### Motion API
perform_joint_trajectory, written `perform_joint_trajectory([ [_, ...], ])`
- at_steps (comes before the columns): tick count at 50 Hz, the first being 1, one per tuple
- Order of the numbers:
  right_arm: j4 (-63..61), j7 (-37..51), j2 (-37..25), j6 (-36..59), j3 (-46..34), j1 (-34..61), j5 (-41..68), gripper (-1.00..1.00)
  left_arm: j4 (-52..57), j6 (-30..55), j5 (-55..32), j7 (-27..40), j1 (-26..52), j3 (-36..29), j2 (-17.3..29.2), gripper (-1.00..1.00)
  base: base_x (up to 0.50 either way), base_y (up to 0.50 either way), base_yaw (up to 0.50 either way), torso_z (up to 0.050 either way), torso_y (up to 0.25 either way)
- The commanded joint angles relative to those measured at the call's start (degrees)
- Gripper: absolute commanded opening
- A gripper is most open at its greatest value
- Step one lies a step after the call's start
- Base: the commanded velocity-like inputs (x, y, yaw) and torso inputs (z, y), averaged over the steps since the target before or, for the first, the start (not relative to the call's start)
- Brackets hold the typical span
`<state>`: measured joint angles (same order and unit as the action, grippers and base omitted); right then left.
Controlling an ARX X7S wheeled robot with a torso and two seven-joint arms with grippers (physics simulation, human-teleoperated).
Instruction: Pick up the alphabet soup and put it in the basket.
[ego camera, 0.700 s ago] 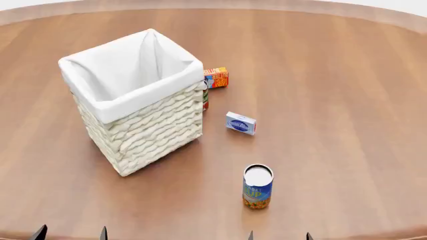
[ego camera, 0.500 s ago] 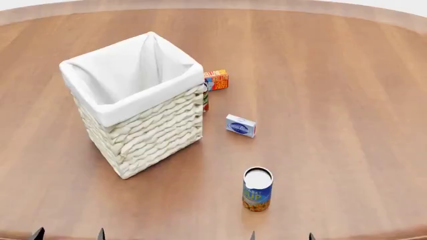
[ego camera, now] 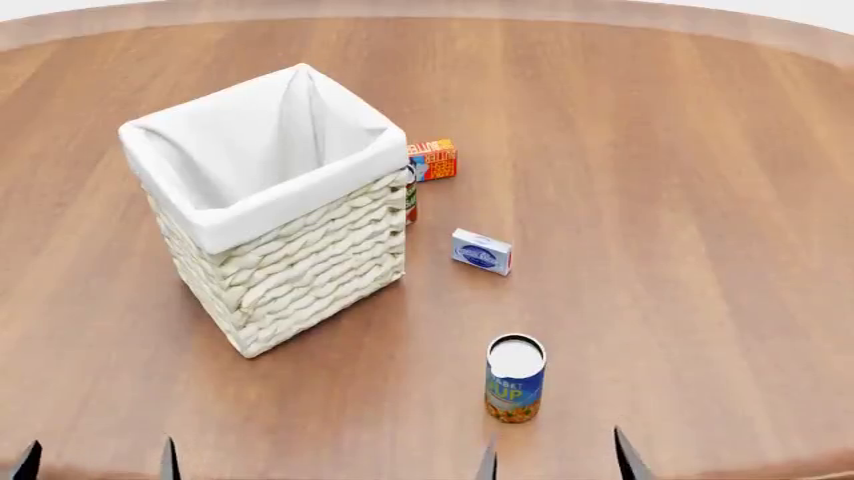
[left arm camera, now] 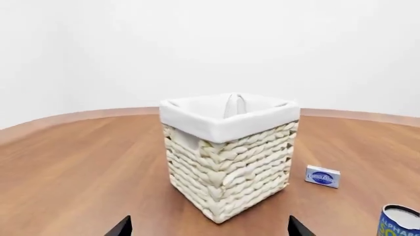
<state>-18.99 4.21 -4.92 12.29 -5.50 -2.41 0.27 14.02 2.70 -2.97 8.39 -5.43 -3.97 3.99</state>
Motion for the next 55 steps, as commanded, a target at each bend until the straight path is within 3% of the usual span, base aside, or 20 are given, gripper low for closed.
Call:
perform_joint_trajectory([
  [1,-12.27,0.19,-0.07,7.42,1.6,-0.04,-0.41,1.0,10.64,3.56,1.11,0.0,-1.21,0.29,1.02,1.0,0.0,0.0,0.0,0.0,0.0],
  [38,-28.54,3.42,-4.75,16.61,-0.46,1.77,-2.63,1.0,24.53,7.79,-0.23,3.12,-3.18,-0.74,4.59,1.0,0.01,0.0,0.0,0.0,0.0],
  [55,-28.78,3.56,-5.61,16.54,-0.79,1.69,-1.56,1.0,24.62,7.47,-0.76,3.95,-3.19,-1.52,5.49,1.0,0.47,0.07,0.0,0.0,0.0],
])
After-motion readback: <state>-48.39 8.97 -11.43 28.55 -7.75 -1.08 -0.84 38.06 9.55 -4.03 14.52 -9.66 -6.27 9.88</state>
